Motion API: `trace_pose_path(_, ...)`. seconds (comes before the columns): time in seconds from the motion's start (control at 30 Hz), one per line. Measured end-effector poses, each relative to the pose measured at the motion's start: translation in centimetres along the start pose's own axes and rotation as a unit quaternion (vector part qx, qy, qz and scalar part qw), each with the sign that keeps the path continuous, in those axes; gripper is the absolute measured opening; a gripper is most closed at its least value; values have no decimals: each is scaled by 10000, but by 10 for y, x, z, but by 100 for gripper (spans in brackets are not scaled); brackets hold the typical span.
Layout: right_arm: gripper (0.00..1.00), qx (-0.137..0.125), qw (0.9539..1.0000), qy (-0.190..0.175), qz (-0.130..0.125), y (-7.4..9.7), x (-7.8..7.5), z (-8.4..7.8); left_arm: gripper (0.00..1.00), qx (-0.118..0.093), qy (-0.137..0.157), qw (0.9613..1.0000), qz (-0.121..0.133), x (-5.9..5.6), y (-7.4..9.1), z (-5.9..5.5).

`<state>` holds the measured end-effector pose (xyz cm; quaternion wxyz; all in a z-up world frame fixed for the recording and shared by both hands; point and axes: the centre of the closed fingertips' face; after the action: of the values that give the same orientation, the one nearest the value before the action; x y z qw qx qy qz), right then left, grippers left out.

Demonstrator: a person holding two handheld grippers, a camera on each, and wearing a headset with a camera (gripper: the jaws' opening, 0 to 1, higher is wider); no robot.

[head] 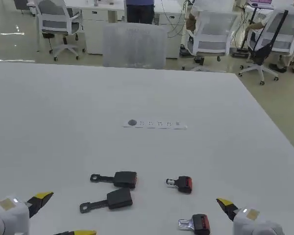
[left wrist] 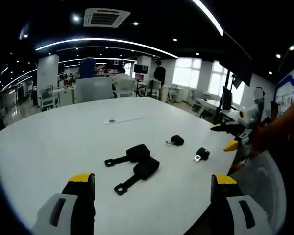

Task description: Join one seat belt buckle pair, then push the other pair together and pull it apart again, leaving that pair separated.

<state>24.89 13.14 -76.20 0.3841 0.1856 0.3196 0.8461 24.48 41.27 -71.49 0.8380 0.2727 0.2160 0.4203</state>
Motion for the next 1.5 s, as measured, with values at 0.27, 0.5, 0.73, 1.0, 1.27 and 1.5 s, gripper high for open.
trace_pose_path(0.27,99,10,9992,264,302,0,10,6,100,51,-56,9994,-346,-4,5,-3)
trace_pose_path(0.5,99,57,9992,262,311,2,6,4,100,122,-75,9994,-301,-2,4,-6)
trace_pose_path(0.73,99,72,9990,320,302,1,5,5,100,116,-82,9993,-341,-4,0,-6)
trace_pose_path(1.0,99,100,9987,329,367,-1,7,5,100,121,-129,9992,-360,1,0,-3)
trace_pose_path(1.27,99,135,9981,380,474,-3,7,8,100,191,-185,9988,-411,4,0,-5)
trace_pose_path(1.5,98,162,9987,453,195,-6,-2,10,100,272,-247,9992,-169,14,-4,-6)
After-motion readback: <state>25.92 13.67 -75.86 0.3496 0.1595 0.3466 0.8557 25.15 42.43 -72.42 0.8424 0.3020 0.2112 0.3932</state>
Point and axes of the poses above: the centre of the closed fingertips' face, and the gripper's own axes: y roughly backward along the fingers, x roughly to its left, z roughly out of its top, and after that the axes turned 14 degrees about x, right-handed
